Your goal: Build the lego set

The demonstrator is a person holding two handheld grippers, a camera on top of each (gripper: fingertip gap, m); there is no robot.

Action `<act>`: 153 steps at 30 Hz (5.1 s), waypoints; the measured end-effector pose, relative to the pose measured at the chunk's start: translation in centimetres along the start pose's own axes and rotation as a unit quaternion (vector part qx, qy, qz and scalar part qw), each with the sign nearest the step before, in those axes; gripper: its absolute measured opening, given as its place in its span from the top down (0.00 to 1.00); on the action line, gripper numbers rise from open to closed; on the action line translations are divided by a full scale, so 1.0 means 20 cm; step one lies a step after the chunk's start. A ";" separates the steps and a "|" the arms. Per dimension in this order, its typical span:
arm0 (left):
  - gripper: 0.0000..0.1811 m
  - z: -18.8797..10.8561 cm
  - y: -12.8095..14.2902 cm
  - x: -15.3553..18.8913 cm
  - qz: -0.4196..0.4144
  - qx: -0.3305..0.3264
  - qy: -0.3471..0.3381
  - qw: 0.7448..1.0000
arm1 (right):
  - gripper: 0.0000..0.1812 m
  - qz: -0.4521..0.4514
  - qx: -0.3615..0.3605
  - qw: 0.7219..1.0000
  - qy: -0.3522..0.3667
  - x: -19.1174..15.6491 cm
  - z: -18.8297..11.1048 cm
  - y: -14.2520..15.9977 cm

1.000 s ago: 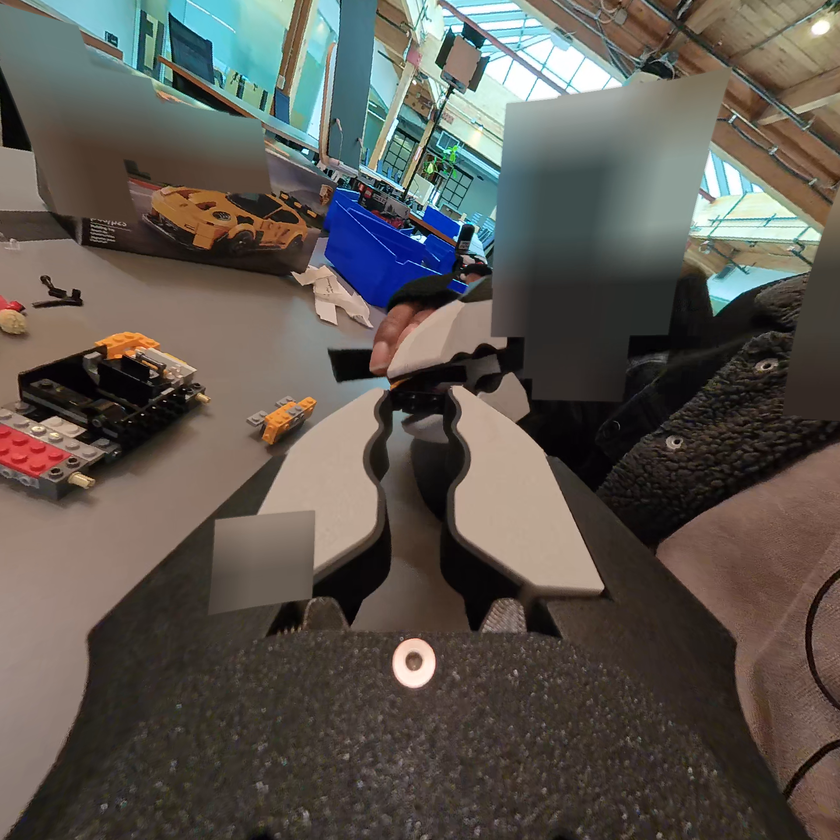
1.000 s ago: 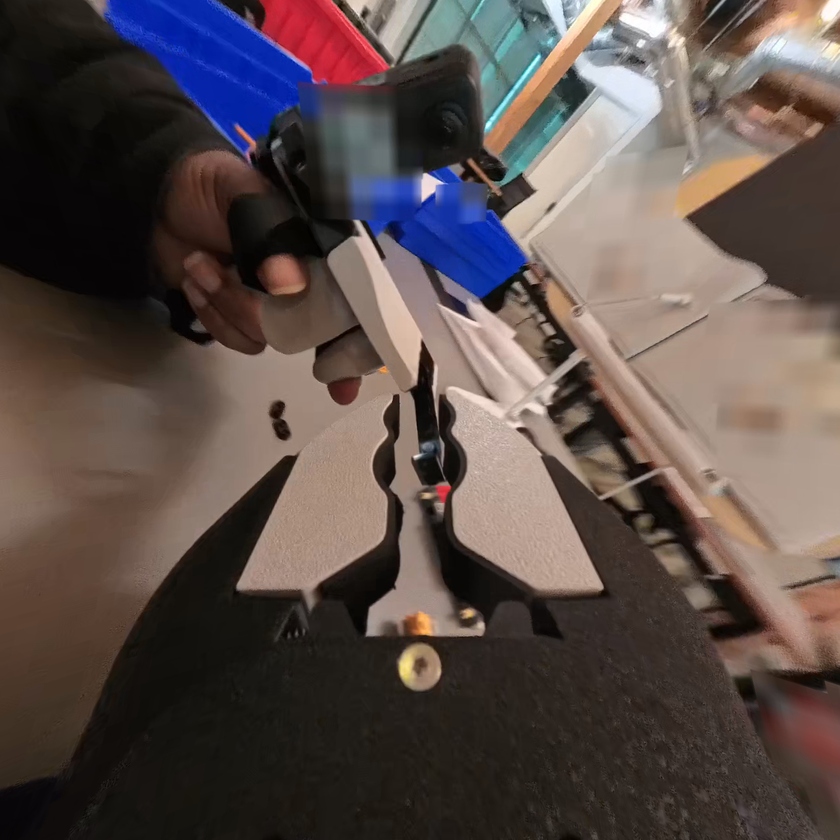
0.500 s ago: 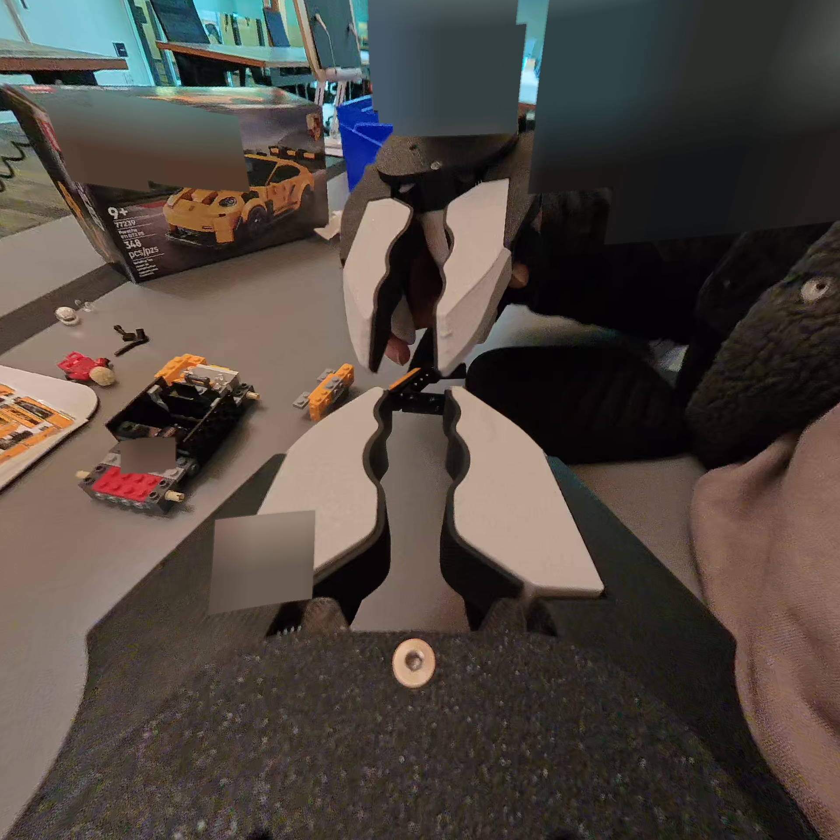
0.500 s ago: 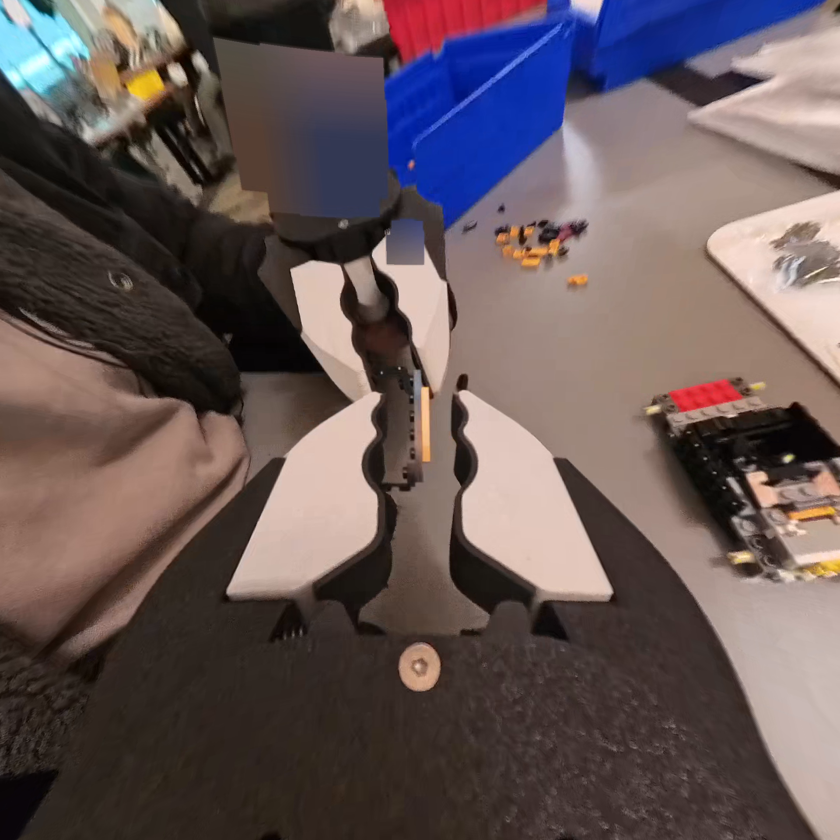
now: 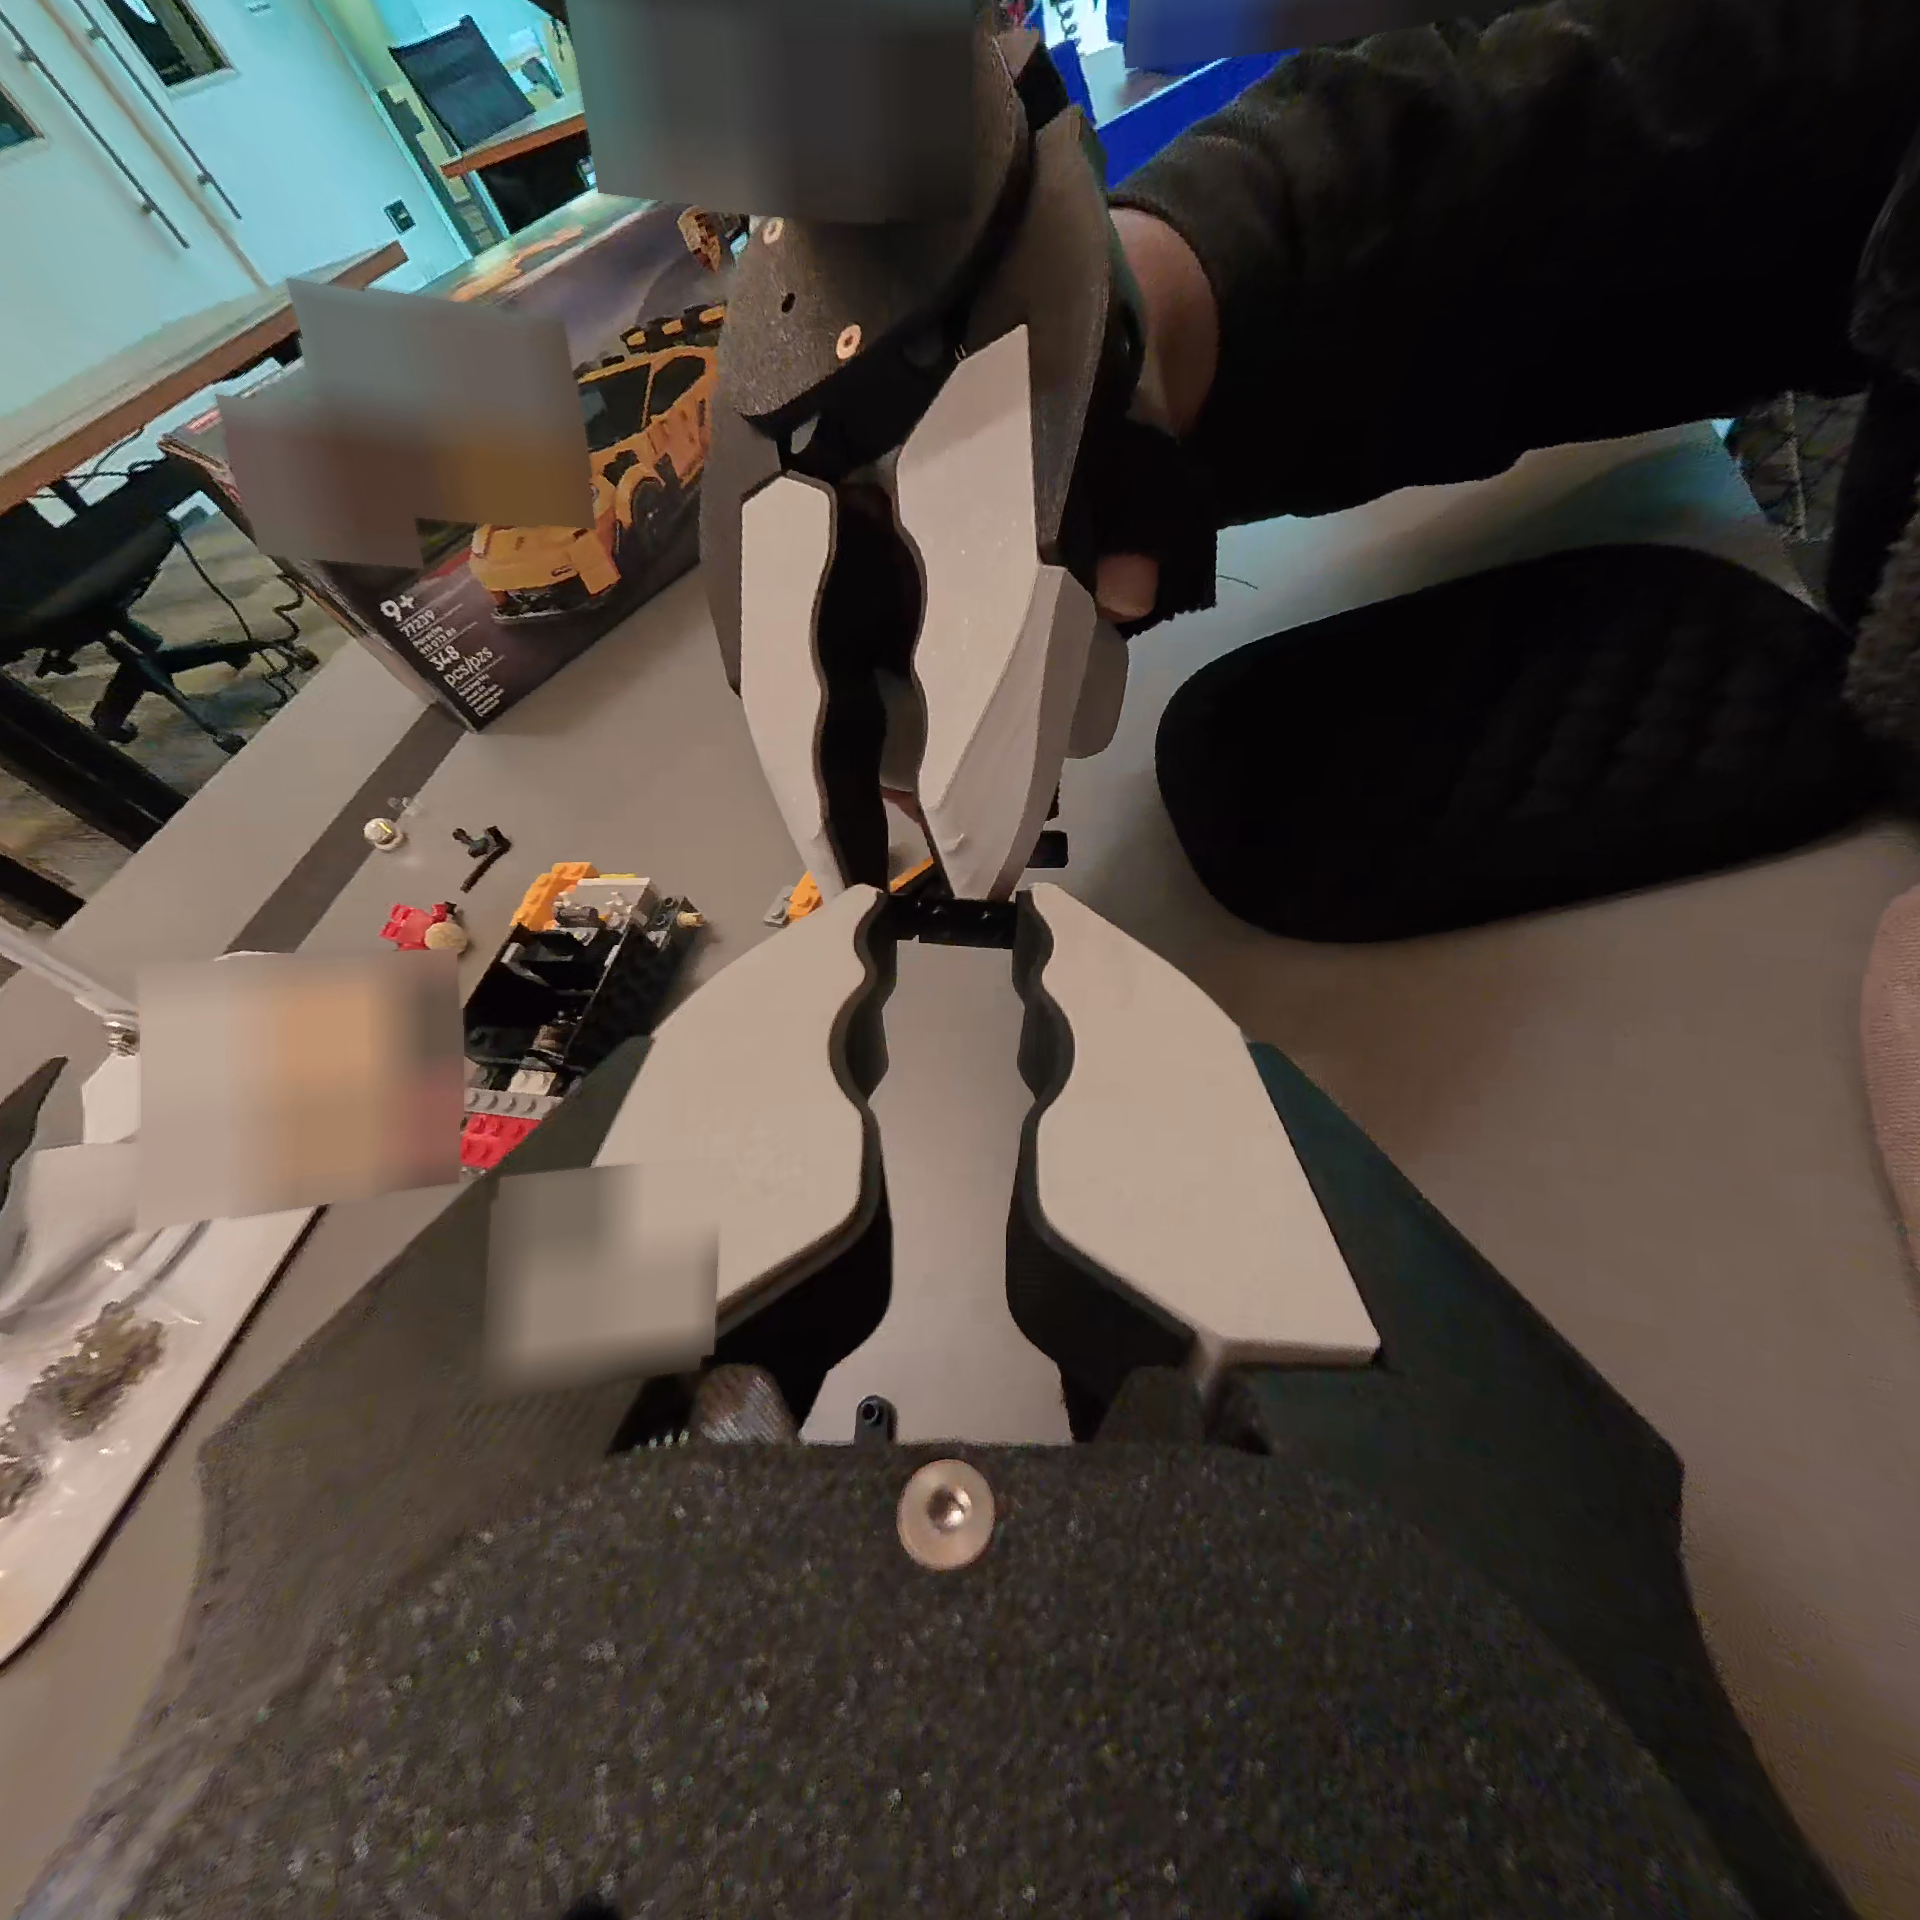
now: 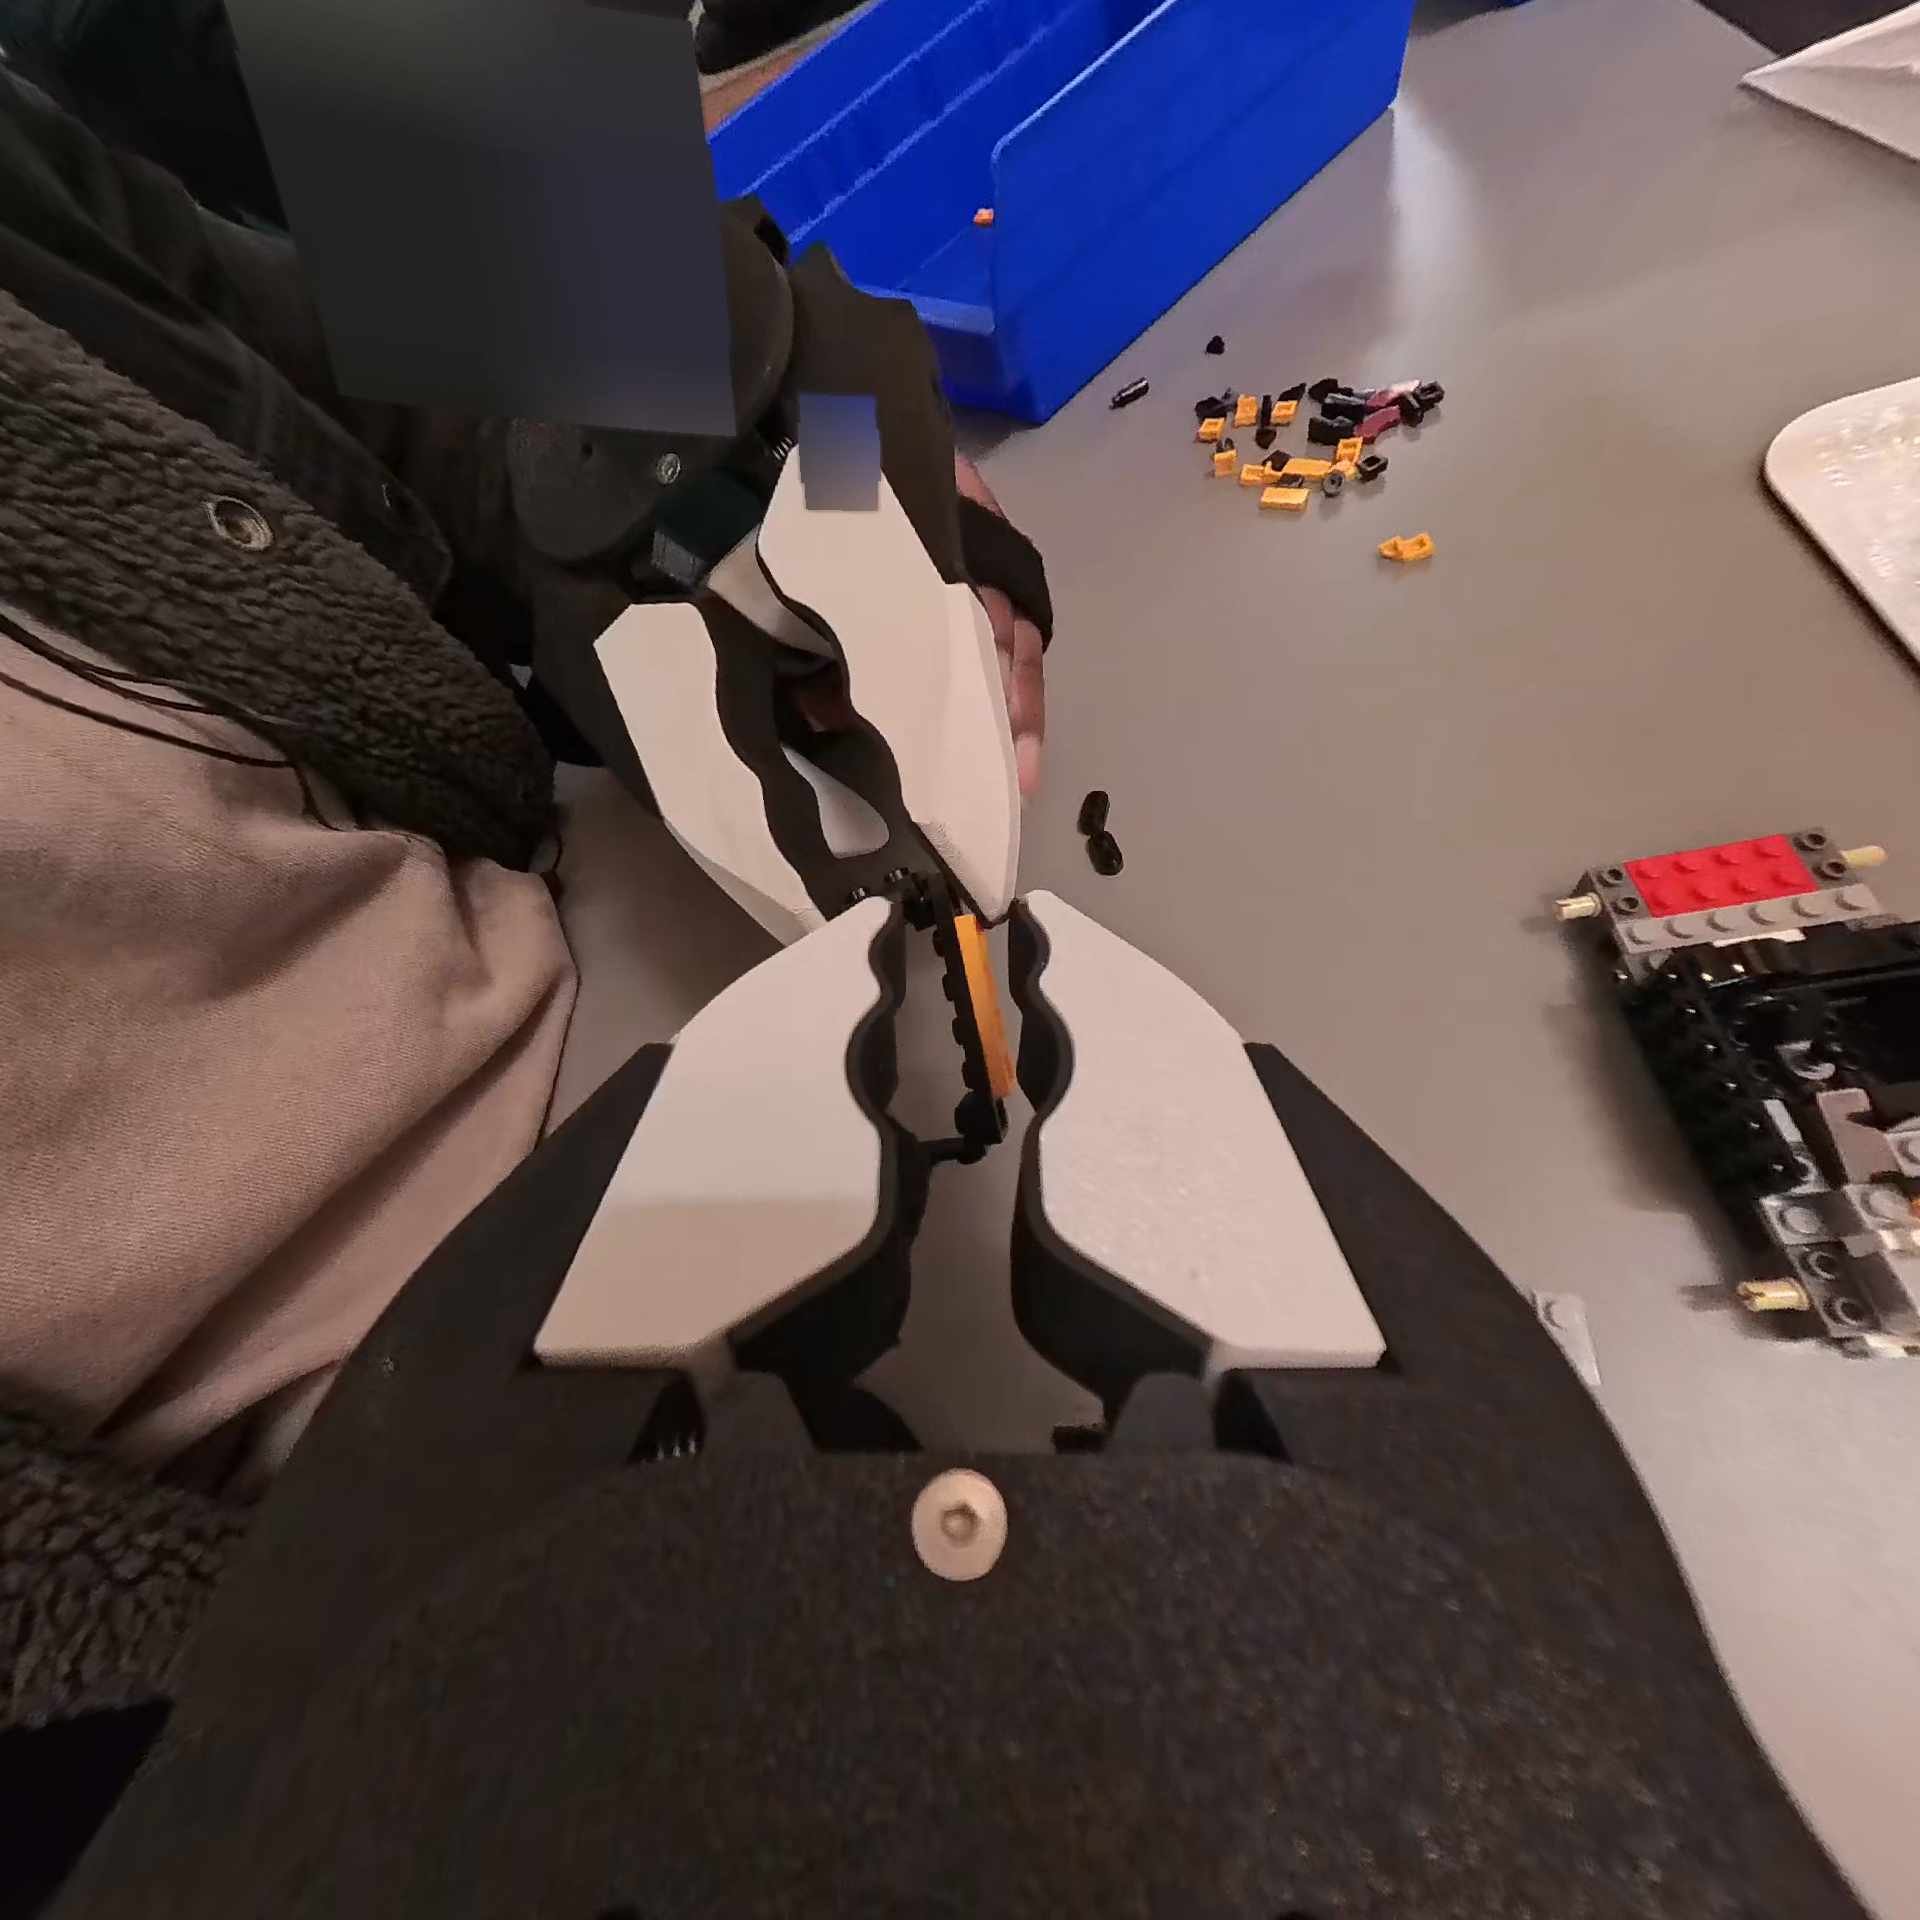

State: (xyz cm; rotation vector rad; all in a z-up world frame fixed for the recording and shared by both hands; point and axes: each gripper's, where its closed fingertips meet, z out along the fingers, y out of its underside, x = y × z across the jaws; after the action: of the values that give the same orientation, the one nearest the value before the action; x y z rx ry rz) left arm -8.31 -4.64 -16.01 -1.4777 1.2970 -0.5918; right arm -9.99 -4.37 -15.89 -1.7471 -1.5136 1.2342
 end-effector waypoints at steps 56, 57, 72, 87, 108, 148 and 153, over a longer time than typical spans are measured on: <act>0.90 -0.01 0.01 0.02 0.096 0.016 -0.021 0.995 | 0.96 -0.089 0.015 0.989 0.117 -0.06 -0.02 0.02; 0.89 -0.02 0.01 0.01 0.089 0.019 -0.015 0.996 | 0.96 -0.102 0.015 0.987 0.125 -0.06 -0.03 0.02; 0.87 -0.10 -0.06 0.02 -0.134 0.108 0.107 0.979 | 0.96 -0.411 -0.014 0.861 0.298 -0.05 -0.08 -0.06; 0.96 -0.11 -0.03 -0.05 -0.303 0.099 0.144 0.937 | 0.92 -0.360 0.005 0.883 0.302 0.00 -0.05 -0.04; 0.96 -0.13 -0.01 -0.03 -0.178 0.100 0.114 0.972 | 0.95 -0.347 0.013 0.884 0.313 0.03 -0.02 -0.03; 0.96 -0.15 -0.07 -0.05 -0.497 0.149 0.254 0.816 | 0.94 -0.580 -0.050 0.687 0.435 -0.07 -0.07 -0.07; 0.96 -0.22 -0.09 -0.09 -0.323 0.166 0.182 0.914 | 0.88 -0.315 0.042 0.882 0.349 -0.11 -0.14 -0.11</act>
State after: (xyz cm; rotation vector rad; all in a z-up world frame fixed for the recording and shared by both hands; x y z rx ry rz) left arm -11.87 -4.91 -12.47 -1.5369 0.8820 -1.5054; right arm -8.55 -5.46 -12.12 -1.2554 -1.3633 0.2756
